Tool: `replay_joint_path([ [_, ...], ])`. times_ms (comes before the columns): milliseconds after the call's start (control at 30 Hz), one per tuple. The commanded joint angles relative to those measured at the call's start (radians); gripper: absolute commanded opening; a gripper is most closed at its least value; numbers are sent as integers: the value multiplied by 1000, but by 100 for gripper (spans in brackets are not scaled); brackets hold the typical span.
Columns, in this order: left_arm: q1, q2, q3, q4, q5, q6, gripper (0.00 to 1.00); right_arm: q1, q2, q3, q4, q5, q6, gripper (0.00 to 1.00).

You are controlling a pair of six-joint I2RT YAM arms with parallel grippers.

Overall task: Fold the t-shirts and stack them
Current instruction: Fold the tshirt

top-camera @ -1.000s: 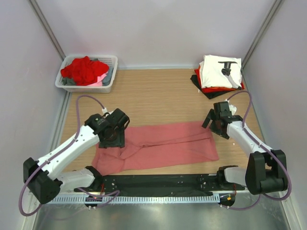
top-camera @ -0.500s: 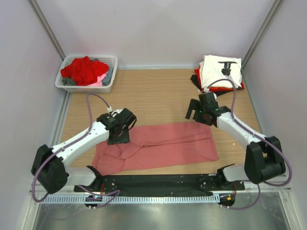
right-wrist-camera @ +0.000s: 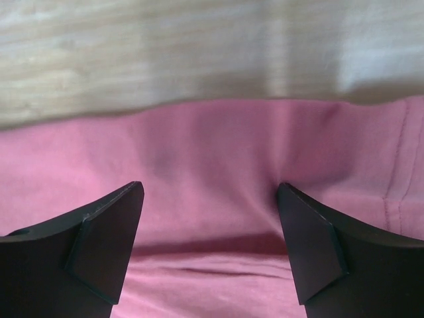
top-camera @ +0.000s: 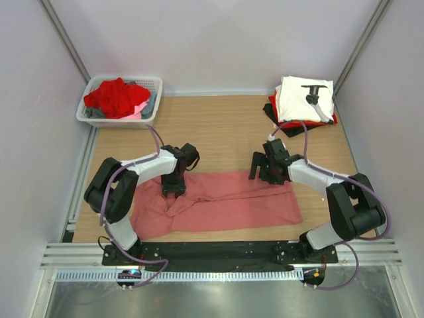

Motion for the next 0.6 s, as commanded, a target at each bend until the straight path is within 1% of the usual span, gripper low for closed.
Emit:
replay_joint_path([
  [0,20,179,102,179,-9,26,42,48,-140,-97,-74,-24,72,87],
  [67,33,277,200,149,-7,57,41,56,-233,-153,-111,-36,109,87],
  [100,40,319,307,123,-1,96,41,74,-311,-193,-125,-74,150,87],
  [133,42,359,383,101,-1,113,41,91,-343,-215,-128,-95,176,87],
  [167,43,446,453,77,-1,130,41,111,-369,-236,-126,-115,204,87],
  [200,43,486,603,35,5,170,40,135,-412,-255,-122,-127,245,86],
  [233,42,524,670,20,20,189,37,221,-425,-288,-94,-136,324,86],
  [300,42,633,815,-28,42,236,36,333,-437,-309,-50,-130,427,85],
  [333,40,669,934,-37,78,256,35,397,-422,-310,22,-122,472,85],
  [367,40,695,1006,-39,112,275,35,524,-404,-299,59,-116,547,85],
  [400,39,739,1065,-43,152,294,35,577,-379,-280,90,-112,564,86],
  [433,37,755,1183,-40,180,330,36,622,-312,-213,116,-113,572,86],
  [467,36,770,1245,-40,239,345,35,668,-281,-165,115,-122,543,86],
  [500,28,784,1302,-45,266,365,36,723,-249,-114,98,-116,516,87],
  [533,24,798,1365,-43,286,399,39,751,-229,-9,34,-101,490,88],
  [567,13,796,1447,-33,347,420,43,786,-207,41,8,-69,435,89],
])
